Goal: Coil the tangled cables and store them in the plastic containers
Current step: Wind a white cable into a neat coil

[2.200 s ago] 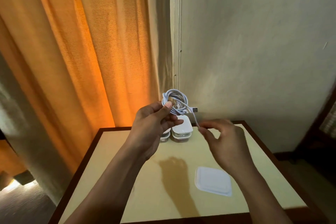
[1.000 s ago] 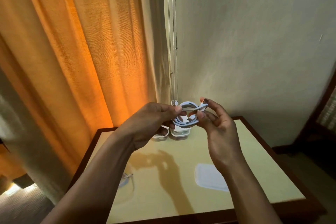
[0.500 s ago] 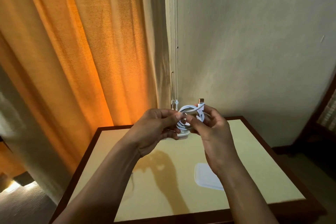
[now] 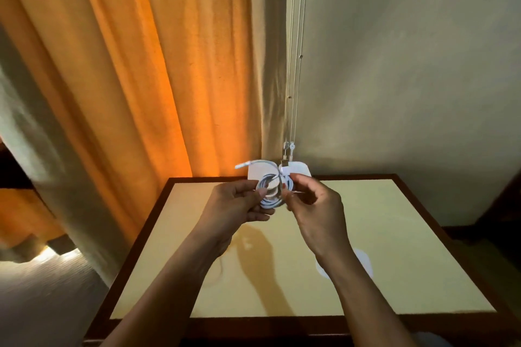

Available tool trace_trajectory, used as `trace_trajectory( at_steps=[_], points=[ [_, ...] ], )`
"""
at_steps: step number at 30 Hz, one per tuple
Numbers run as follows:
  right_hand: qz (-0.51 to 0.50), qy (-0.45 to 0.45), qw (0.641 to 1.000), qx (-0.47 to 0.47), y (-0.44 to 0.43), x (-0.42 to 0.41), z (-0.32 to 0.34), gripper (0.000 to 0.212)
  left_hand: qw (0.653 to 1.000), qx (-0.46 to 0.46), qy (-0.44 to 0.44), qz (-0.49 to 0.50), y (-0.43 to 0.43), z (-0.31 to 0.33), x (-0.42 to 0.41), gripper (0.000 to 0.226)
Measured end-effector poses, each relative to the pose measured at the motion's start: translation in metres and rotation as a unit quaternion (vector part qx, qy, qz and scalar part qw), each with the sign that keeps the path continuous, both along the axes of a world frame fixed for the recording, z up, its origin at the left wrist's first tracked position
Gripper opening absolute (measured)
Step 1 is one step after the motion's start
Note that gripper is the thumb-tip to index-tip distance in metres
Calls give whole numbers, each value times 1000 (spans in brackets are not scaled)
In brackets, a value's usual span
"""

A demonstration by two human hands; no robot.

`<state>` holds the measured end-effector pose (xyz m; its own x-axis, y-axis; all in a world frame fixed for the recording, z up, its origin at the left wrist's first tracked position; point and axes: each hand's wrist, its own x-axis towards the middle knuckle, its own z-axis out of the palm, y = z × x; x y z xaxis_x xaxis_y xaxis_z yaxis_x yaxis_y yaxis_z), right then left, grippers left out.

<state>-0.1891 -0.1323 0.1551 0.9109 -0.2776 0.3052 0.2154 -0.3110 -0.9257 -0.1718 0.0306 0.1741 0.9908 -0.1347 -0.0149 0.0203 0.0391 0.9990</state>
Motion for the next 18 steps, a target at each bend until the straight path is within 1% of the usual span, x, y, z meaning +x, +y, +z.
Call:
trace_trajectory(
  at_steps=[3,6,9,12,14,16,18],
  points=[
    [16,16,1000,-2,18,9,-14,31,1000,9,12,27,18,-13,-2,14],
    [35,42,998,22,38,17,-29,34,999,13,21,31,42,-27,-2,17],
    [70,82,992,60,57,23,-44,35,997,55,41,28,71,-44,0,24],
    [96,130,985,63,77,29,-64,30,991,109,66,37,100,-68,2,27],
    [102,166,980,50,92,33,-81,29,984,145,70,73,117,-84,4,23],
    [98,204,973,35,106,38,-99,29,973,170,68,144,131,-101,6,21],
    [88,240,967,17,118,41,-117,29,963,182,48,192,146,-118,8,33]
  ],
)
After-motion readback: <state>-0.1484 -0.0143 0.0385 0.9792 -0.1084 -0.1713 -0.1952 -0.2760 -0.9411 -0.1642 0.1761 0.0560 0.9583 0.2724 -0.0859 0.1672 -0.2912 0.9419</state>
